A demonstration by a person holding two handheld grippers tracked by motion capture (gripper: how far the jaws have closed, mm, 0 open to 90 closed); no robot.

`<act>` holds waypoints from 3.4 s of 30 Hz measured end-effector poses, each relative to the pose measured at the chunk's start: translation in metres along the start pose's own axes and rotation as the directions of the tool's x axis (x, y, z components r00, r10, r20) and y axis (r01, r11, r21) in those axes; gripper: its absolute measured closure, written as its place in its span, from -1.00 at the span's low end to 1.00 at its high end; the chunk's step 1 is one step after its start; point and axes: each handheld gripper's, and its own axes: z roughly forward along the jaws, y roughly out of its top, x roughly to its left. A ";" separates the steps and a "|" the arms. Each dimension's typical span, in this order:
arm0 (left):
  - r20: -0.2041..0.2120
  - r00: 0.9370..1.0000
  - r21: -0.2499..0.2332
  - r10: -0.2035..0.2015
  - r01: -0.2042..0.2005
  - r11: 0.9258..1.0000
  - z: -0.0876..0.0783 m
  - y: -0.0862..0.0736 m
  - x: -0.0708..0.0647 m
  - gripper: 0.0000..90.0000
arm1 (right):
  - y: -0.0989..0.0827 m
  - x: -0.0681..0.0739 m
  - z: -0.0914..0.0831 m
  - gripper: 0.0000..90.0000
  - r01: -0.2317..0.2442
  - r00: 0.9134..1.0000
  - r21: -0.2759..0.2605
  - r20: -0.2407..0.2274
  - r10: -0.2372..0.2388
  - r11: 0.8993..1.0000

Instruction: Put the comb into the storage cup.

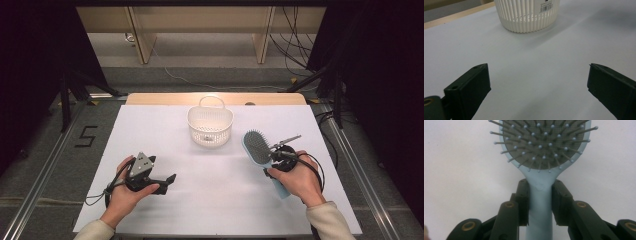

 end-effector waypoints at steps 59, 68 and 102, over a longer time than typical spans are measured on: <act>-0.003 1.000 0.003 0.001 -0.001 1.000 0.000 0.000 0.000 -0.91 | 0.002 -0.005 -0.012 0.57 -0.017 1.000 -0.261 -0.006 0.016 0.965; -0.003 1.000 0.004 0.001 -0.001 1.000 0.000 0.000 0.000 -0.91 | 0.002 -0.005 -0.014 0.57 -0.027 1.000 -0.295 -0.005 0.027 0.955; -0.002 1.000 0.004 0.001 -0.001 1.000 0.000 0.000 0.000 -0.91 | 0.005 -0.004 -0.021 0.57 -0.011 1.000 -0.440 0.007 0.016 0.898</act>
